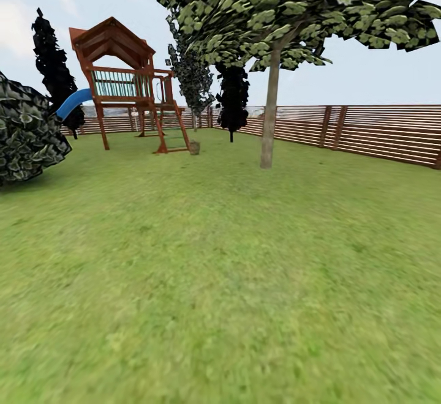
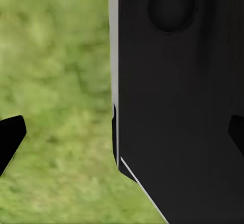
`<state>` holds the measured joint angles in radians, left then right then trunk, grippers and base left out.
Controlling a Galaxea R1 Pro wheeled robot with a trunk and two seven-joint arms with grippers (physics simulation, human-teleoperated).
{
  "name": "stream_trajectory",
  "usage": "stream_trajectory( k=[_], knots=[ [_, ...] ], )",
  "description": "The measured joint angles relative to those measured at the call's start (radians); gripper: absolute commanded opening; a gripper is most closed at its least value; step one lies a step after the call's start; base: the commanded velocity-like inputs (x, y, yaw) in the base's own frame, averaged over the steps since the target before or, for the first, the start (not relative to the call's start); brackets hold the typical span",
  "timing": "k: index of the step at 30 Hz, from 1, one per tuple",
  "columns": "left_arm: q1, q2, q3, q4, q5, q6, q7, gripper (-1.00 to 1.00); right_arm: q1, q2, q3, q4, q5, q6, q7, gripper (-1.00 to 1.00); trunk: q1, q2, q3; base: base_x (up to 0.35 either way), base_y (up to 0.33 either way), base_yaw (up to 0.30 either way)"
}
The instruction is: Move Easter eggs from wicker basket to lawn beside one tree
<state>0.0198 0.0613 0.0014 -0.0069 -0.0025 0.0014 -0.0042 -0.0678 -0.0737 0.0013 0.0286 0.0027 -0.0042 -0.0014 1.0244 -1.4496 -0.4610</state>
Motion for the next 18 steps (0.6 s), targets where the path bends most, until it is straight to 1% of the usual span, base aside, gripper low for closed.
stream_trajectory(
  k=[18],
  knots=[
    [0.000,-0.001,0.000,0.000,0.000,0.000,0.000,1.00,0.000,0.000,0.000,0.000,0.000,0.000,0.000,1.00,0.000,0.000,0.000,0.337,0.073,0.000]
  ],
)
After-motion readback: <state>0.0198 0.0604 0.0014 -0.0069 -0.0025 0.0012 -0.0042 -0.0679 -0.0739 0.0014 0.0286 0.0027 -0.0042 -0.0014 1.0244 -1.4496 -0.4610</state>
